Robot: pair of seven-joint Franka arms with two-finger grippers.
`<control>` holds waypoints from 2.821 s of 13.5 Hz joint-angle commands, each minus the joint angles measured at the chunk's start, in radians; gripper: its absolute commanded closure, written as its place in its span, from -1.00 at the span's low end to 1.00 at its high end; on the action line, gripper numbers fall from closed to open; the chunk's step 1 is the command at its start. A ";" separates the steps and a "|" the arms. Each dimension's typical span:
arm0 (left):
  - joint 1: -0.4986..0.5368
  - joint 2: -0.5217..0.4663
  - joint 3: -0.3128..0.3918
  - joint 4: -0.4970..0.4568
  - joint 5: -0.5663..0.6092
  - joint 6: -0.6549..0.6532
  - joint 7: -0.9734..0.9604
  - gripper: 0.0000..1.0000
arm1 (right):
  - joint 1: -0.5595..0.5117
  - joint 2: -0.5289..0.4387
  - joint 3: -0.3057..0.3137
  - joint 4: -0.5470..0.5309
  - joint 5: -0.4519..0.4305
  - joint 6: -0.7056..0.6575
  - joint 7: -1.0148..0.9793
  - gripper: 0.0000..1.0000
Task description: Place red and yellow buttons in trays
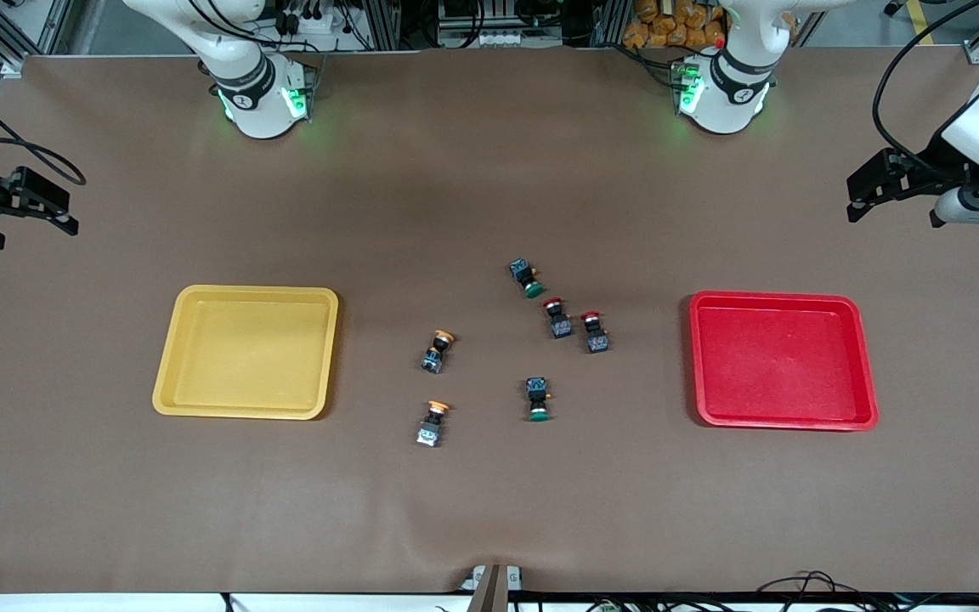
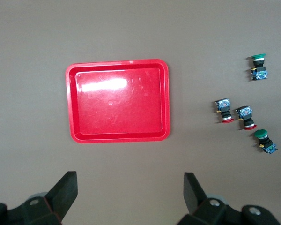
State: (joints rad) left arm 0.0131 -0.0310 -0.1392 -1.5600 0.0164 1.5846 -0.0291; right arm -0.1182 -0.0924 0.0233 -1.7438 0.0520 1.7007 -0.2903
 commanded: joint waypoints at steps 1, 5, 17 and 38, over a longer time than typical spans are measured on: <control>0.011 0.011 -0.003 0.025 0.001 -0.021 0.014 -1.00 | 0.003 0.008 0.001 0.018 -0.015 -0.015 0.017 -1.00; 0.007 0.013 -0.003 0.026 0.013 -0.021 0.021 -1.00 | 0.005 0.008 0.001 0.018 -0.014 -0.016 0.019 -1.00; 0.019 0.045 0.009 0.025 0.014 -0.020 0.123 -1.00 | 0.017 0.019 0.003 0.027 -0.014 -0.015 0.020 -1.00; 0.028 0.322 0.006 0.023 -0.001 0.098 0.106 -1.00 | 0.594 0.635 -0.003 0.600 -0.055 -0.001 0.824 -1.00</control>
State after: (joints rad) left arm 0.0451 0.2462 -0.1269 -1.5579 0.0164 1.6498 0.0781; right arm 0.4594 0.5172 0.0283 -1.1279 0.0196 1.6995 0.5163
